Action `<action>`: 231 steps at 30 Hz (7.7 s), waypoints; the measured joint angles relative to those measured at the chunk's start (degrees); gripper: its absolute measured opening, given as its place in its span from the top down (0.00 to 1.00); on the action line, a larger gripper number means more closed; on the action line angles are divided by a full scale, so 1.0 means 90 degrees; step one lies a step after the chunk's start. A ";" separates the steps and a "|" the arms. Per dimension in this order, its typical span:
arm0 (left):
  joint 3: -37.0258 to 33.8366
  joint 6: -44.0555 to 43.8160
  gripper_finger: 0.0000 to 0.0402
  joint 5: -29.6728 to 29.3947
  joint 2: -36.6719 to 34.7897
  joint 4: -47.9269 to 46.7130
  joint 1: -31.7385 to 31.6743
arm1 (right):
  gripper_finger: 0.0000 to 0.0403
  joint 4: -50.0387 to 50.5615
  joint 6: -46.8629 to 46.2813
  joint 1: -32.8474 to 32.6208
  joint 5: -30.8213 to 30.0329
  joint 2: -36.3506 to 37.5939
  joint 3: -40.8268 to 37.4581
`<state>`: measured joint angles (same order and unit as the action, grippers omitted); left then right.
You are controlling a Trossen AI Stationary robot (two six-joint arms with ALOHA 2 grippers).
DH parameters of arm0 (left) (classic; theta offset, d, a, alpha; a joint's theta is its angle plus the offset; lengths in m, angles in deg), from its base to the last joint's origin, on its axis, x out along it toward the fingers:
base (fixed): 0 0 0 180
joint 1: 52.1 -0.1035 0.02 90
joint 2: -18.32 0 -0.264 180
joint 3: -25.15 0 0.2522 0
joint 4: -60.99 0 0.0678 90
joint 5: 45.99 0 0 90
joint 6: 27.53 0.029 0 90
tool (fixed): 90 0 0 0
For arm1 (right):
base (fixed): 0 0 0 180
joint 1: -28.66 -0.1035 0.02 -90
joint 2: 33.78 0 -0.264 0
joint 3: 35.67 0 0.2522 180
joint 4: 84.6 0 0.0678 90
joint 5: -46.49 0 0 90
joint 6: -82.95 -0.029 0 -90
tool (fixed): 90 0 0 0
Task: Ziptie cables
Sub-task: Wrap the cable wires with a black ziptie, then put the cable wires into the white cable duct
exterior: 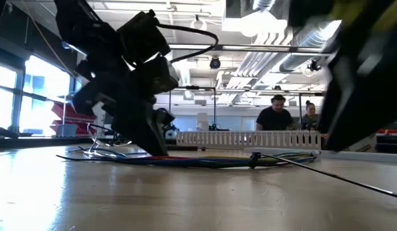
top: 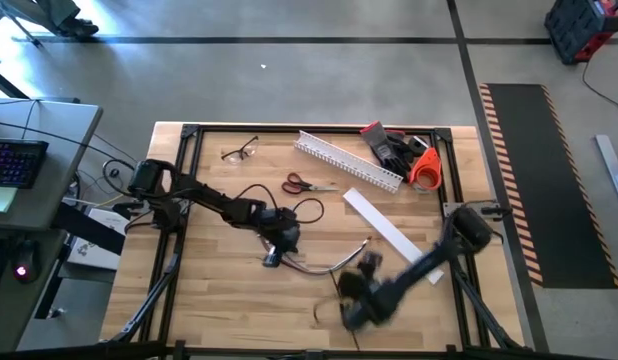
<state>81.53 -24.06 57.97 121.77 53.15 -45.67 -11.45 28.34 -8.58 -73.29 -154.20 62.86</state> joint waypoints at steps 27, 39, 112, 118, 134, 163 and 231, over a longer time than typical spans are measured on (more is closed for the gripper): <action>-0.0943 -0.0945 1.00 -0.2191 -0.3452 -0.1744 -0.0087 | 0.49 -0.0721 0.4933 0.2219 0.2618 0.2481 -0.0916; -0.2733 -0.2379 1.00 -0.2401 -0.3260 0.2024 0.0065 | 0.49 -0.4637 0.7274 0.5194 0.2118 0.3923 -0.3209; -0.0990 -0.5532 1.00 -0.6041 -0.2788 -0.2025 0.3617 | 1.00 -0.7689 0.4823 0.3024 0.2192 0.1679 -0.4064; -0.1087 -0.5537 1.00 -0.6002 -0.2716 -0.1695 0.3617 | 0.90 -0.7455 0.4784 0.2947 0.2241 0.2035 -0.4076; -0.1077 -0.5116 1.00 -0.6130 -0.2669 -0.1030 0.3812 | 0.60 -0.4460 0.3335 0.1046 0.2283 0.4198 -0.4605; -0.1037 -0.0854 0.85 -0.5439 -0.0481 0.3828 0.3099 | 0.96 -0.6571 0.2796 0.0132 0.1320 0.3440 -0.5107; 0.0512 -0.2558 1.00 -0.7093 0.0191 0.0650 0.3568 | 0.99 -0.3217 0.3079 -0.1355 -0.1976 0.5801 -0.2628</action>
<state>86.14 -47.08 -5.86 123.48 58.99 -13.56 -40.40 56.06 -20.77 -91.08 -101.99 39.21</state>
